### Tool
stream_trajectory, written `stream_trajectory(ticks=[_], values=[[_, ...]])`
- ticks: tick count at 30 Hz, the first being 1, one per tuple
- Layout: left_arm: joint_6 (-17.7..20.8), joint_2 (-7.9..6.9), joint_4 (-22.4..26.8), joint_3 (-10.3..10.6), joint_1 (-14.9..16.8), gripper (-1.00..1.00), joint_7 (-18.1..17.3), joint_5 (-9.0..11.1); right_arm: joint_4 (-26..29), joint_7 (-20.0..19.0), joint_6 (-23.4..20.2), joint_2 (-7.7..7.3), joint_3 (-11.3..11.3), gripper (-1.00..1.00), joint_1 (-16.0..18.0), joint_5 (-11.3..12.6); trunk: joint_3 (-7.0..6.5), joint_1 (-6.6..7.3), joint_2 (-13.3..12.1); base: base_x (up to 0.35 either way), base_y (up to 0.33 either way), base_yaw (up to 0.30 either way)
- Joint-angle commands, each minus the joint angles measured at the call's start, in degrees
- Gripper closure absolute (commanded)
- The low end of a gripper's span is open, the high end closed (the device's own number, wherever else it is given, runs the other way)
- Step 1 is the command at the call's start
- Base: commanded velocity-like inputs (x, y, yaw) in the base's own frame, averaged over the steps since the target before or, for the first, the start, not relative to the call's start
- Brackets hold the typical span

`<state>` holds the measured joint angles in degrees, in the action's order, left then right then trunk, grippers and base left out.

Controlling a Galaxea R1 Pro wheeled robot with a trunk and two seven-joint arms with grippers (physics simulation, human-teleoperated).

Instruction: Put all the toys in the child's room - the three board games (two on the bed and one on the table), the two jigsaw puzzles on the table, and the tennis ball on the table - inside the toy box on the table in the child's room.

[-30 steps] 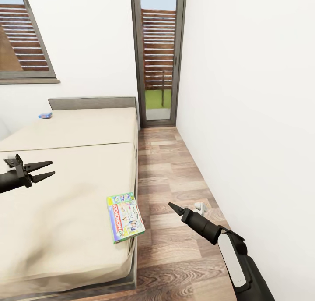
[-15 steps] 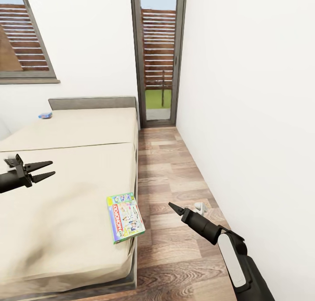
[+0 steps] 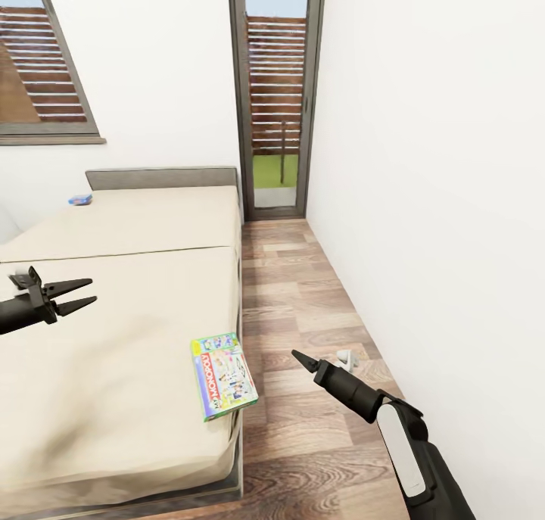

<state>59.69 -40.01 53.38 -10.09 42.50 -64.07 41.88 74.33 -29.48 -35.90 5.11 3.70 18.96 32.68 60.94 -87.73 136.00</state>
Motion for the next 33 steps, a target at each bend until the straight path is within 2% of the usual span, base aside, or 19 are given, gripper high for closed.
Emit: stream_trajectory(ticks=[1, 14, 24, 33], values=[[0.3, 0.00, 0.0, 0.0, 0.0, -1.00, -0.2, -0.1, 0.0, -0.1, -0.5, 0.07, 0.2, -1.00, 0.0, 0.2, 0.05, 0.01, 0.0, 0.000, 0.059, 0.000], [0.3, 0.02, 0.0, 0.0, 0.0, -1.00, -0.2, -0.1, 0.0, -0.1, -0.4, 0.07, 0.2, -1.00, 0.0, 0.2, 0.05, 0.01, 0.0, 0.001, 0.011, 0.000], [0.3, 0.10, 0.0, 0.0, 0.0, -1.00, -0.2, -0.2, 0.0, 0.0, -0.3, 0.07, 0.2, -1.00, 0.0, 0.2, 0.05, 0.01, 0.0, 0.130, 0.067, 0.000], [0.3, 0.11, 0.0, 0.0, 0.0, -1.00, -0.2, -0.2, 0.0, 0.0, -0.1, 0.07, 0.1, -1.00, 0.0, 0.2, 0.05, 0.01, 0.0, 0.019, 0.006, 0.000]])
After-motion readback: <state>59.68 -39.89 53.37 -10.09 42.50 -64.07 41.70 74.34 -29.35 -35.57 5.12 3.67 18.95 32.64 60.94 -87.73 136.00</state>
